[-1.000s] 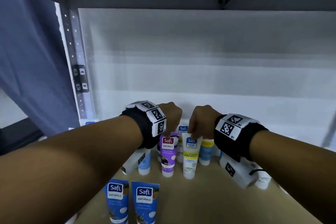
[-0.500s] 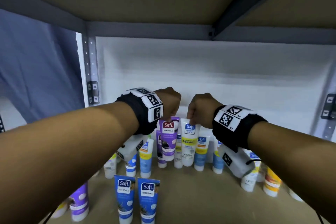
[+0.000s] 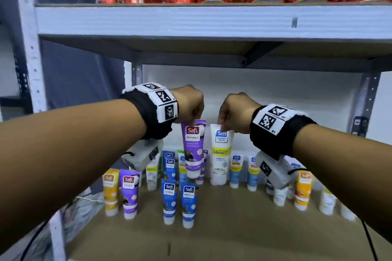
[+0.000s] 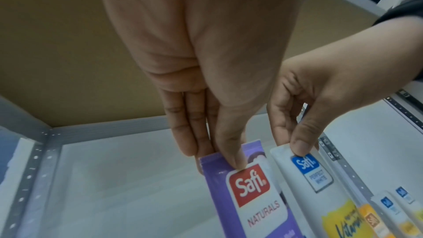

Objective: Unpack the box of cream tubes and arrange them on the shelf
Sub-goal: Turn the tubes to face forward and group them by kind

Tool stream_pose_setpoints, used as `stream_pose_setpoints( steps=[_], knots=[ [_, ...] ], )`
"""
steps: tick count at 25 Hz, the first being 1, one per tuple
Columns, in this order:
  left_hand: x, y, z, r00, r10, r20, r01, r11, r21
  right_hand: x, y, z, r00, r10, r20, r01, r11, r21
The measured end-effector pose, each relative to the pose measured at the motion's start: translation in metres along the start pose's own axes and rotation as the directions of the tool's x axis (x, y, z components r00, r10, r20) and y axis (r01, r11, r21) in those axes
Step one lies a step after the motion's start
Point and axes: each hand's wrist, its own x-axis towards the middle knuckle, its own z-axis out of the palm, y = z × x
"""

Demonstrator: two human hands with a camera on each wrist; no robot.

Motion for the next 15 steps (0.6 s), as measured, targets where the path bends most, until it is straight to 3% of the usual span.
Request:
stream_pose_setpoints(
  steps=[8,15],
  knots=[
    [-0.083,0.011,0.033,0.997,0.038,0.068,-0.033,0.996,-0.082,-0.064,-0.039,0.029,0.995,-0.017,0.099,0.006,0.994,0.106],
    [-0.116,0.024,0.093,0.993,0.008,0.115,0.016,0.979,-0.201,-0.097,-0.050,0.091,0.984,-0.013,0.179,-0.020,0.983,0.183]
  ],
)
